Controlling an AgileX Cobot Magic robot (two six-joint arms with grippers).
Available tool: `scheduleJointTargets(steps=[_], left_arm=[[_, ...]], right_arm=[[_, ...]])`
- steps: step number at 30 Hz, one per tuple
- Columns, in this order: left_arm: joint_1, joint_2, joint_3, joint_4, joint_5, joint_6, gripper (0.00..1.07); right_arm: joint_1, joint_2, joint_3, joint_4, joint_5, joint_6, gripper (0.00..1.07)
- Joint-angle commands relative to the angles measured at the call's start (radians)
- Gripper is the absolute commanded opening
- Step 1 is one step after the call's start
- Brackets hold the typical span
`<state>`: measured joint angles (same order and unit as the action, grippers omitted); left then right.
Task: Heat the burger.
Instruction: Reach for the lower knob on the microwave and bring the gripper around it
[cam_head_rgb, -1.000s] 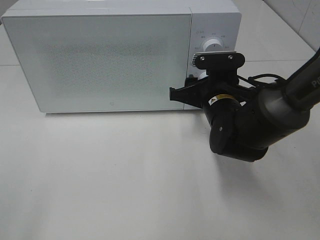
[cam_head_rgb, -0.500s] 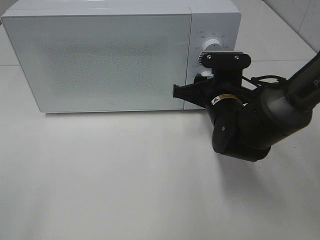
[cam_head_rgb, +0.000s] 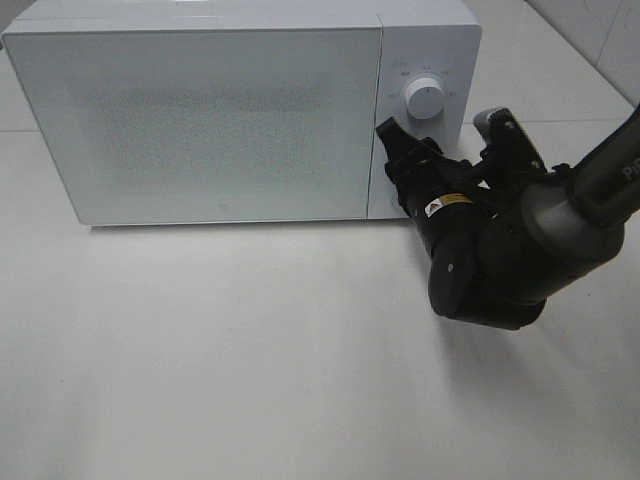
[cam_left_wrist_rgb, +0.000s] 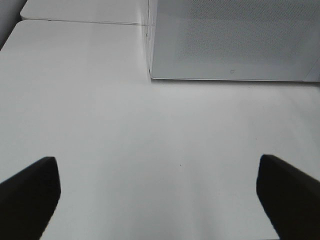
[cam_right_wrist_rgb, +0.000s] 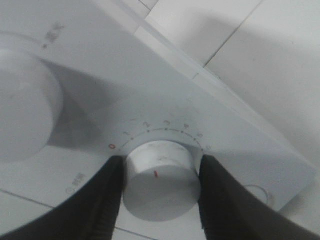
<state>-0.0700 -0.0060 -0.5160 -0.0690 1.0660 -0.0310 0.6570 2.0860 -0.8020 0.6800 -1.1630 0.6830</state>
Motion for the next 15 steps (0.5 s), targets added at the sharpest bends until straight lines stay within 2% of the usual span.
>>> scheduleJointTargets(steps=[1, 6, 15], left_arm=[[0.007, -0.014, 0.001, -0.004, 0.002, 0.0, 1.0], [0.007, -0.014, 0.001, -0.004, 0.002, 0.0, 1.0], [0.007, -0.014, 0.001, -0.004, 0.002, 0.0, 1.0]], right_arm=[[0.013, -0.011, -0.028, -0.197, -0.059, 0.372, 0.02], [0.013, -0.011, -0.028, -0.207, -0.117, 0.59, 0.02], [0.013, -0.011, -0.028, -0.223, -0.169, 0.695, 0.02]])
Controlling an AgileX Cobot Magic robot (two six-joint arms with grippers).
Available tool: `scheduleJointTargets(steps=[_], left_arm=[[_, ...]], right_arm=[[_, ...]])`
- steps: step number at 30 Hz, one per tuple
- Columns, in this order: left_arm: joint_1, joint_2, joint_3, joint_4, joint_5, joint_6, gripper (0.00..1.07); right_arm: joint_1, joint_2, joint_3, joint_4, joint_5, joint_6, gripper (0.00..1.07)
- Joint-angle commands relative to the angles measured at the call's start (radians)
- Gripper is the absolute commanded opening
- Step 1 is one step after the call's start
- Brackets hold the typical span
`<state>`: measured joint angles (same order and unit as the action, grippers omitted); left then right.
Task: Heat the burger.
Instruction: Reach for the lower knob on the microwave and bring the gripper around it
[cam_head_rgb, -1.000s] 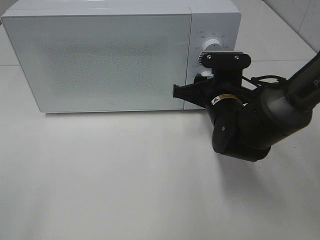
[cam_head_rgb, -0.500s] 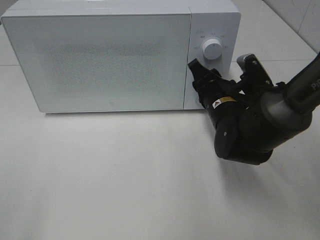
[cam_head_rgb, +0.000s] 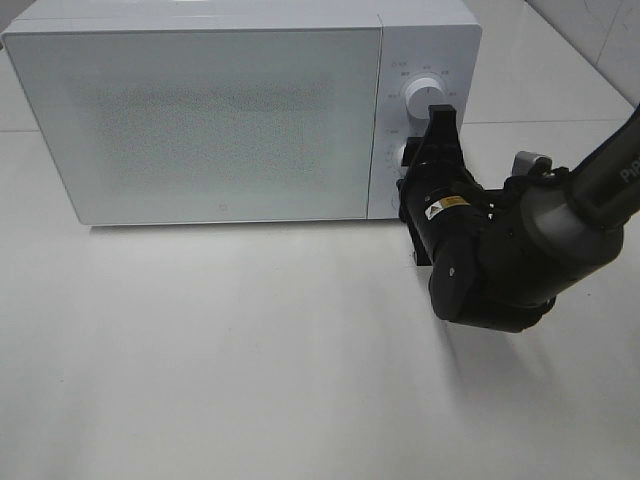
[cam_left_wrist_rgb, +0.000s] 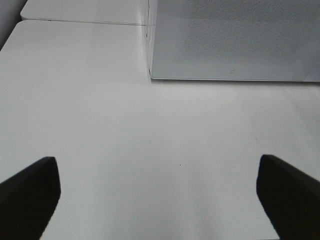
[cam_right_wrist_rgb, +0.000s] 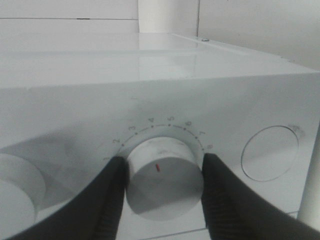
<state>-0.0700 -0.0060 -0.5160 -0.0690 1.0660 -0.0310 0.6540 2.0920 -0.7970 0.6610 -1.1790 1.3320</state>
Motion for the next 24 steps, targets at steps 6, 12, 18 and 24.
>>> scheduleJointTargets(steps=[6, 12, 18, 24], left_arm=[[0.007, -0.014, 0.001, -0.004, 0.002, 0.0, 1.0], [0.007, -0.014, 0.001, -0.004, 0.002, 0.0, 1.0], [0.007, -0.014, 0.001, -0.004, 0.002, 0.0, 1.0], [0.007, -0.014, 0.001, -0.004, 0.002, 0.0, 1.0]], right_arm=[[0.016, -0.017, -0.033, -0.21, -0.172, 0.061, 0.03], [0.016, -0.017, -0.033, -0.211, -0.172, 0.008, 0.05], [0.016, -0.017, -0.033, -0.185, -0.168, -0.008, 0.18], [0.016, -0.017, -0.033, -0.161, -0.168, -0.034, 0.31]])
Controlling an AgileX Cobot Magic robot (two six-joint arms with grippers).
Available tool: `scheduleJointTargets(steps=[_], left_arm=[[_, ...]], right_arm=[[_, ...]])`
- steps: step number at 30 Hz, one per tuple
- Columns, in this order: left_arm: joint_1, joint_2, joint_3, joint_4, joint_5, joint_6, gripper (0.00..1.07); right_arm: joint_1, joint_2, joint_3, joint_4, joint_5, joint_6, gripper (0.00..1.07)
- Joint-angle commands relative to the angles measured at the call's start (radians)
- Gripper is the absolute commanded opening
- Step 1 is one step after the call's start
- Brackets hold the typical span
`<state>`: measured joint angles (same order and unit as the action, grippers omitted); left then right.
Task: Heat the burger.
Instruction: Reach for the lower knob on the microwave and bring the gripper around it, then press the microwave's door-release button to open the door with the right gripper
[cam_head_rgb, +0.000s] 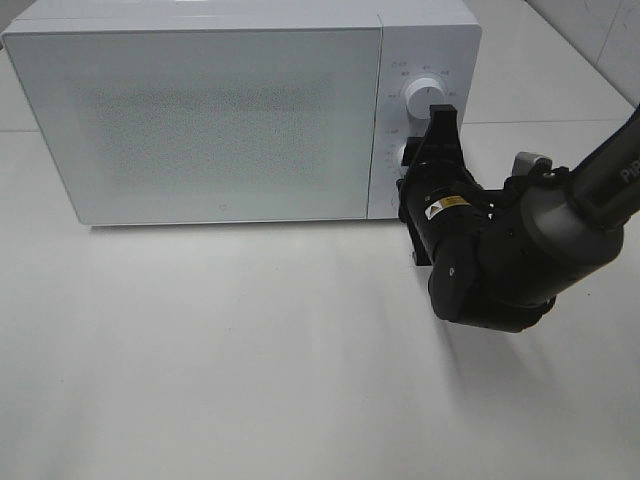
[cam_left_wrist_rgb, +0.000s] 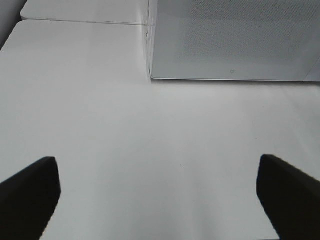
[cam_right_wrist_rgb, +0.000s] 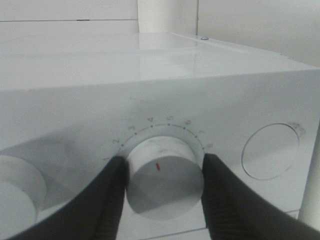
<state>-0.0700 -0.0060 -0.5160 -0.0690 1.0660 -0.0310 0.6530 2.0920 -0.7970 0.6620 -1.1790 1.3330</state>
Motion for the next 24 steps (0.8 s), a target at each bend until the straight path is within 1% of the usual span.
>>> scheduleJointTargets(steps=[1, 7, 10, 12, 13, 14, 15, 16, 17, 18, 20, 21, 23, 24], left_arm=[[0.007, -0.014, 0.001, -0.004, 0.002, 0.0, 1.0], [0.007, -0.014, 0.001, -0.004, 0.002, 0.0, 1.0], [0.007, -0.014, 0.001, -0.004, 0.002, 0.0, 1.0], [0.007, -0.014, 0.001, -0.004, 0.002, 0.0, 1.0], [0.007, -0.014, 0.001, -0.004, 0.002, 0.0, 1.0], [0.007, -0.014, 0.001, -0.004, 0.002, 0.0, 1.0], [0.007, -0.014, 0.001, -0.004, 0.002, 0.0, 1.0], [0.007, -0.014, 0.001, -0.004, 0.002, 0.0, 1.0], [0.007, -0.014, 0.001, -0.004, 0.002, 0.0, 1.0], [0.007, -0.014, 0.001, -0.004, 0.002, 0.0, 1.0], [0.007, -0.014, 0.001, -0.004, 0.002, 0.0, 1.0], [0.007, -0.014, 0.001, -0.004, 0.002, 0.0, 1.0], [0.007, -0.014, 0.001, -0.004, 0.002, 0.0, 1.0], [0.007, -0.014, 0.001, -0.004, 0.002, 0.0, 1.0]], right_arm=[[0.017, -0.017, -0.033, -0.158, -0.168, -0.042, 0.33], [0.017, -0.017, -0.033, -0.11, -0.168, -0.051, 0.38], [0.017, -0.017, -0.033, -0.105, -0.168, -0.059, 0.4], [0.017, -0.017, -0.033, -0.101, -0.168, -0.091, 0.47], [0.017, -0.017, -0.033, -0.101, -0.168, -0.091, 0.47], [0.017, -0.017, -0.033, -0.095, -0.168, -0.095, 0.5], [0.017, -0.017, -0.033, -0.081, -0.168, -0.098, 0.57], [0.017, -0.017, -0.033, -0.081, -0.168, -0.098, 0.57], [0.017, -0.017, -0.033, -0.078, -0.168, -0.105, 0.6], [0.017, -0.017, -0.033, -0.078, -0.168, -0.105, 0.6], [0.017, -0.021, -0.033, -0.077, -0.167, -0.143, 0.72], [0.017, -0.021, -0.033, -0.077, -0.167, -0.143, 0.72], [0.019, -0.021, -0.032, -0.078, -0.163, -0.158, 0.78], [0.019, -0.021, -0.032, -0.078, -0.163, -0.158, 0.78]])
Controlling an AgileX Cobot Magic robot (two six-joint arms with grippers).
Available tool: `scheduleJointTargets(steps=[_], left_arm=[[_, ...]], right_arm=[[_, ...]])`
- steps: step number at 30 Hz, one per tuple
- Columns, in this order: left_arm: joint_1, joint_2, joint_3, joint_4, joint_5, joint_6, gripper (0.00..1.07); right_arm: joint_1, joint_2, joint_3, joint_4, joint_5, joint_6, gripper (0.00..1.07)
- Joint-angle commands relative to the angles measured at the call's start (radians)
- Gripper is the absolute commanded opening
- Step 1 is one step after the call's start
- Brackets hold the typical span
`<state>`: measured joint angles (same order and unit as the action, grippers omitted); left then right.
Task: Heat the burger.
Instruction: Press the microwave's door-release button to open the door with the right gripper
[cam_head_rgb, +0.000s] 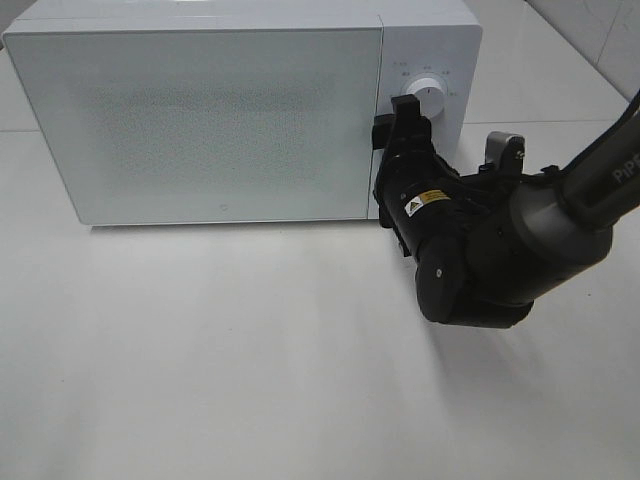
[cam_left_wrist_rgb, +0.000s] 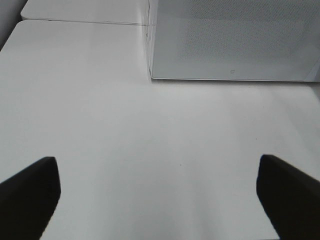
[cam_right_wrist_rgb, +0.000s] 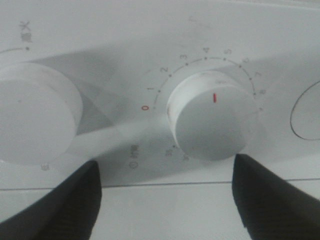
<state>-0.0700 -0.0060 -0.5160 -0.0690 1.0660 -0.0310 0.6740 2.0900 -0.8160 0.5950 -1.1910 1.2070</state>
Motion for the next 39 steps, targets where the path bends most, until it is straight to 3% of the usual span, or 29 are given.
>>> scheduleJointTargets(steps=[1, 11, 25, 27, 39], left_arm=[[0.007, -0.014, 0.001, -0.004, 0.002, 0.0, 1.0], [0.007, -0.014, 0.001, -0.005, 0.002, 0.0, 1.0], [0.007, -0.014, 0.001, -0.005, 0.002, 0.0, 1.0], [0.007, -0.014, 0.001, -0.005, 0.002, 0.0, 1.0], [0.007, -0.014, 0.001, -0.005, 0.002, 0.0, 1.0]], right_arm=[[-0.001, -0.019, -0.009, -0.013, -0.144, -0.033, 0.78], [-0.001, -0.123, 0.069, -0.026, 0.01, -0.135, 0.76], [-0.003, -0.374, 0.129, -0.246, 0.62, -0.617, 0.76], [-0.003, -0.44, 0.129, -0.338, 0.755, -0.756, 0.76], [-0.004, -0.664, 0.129, -0.387, 1.151, -1.092, 0.76]])
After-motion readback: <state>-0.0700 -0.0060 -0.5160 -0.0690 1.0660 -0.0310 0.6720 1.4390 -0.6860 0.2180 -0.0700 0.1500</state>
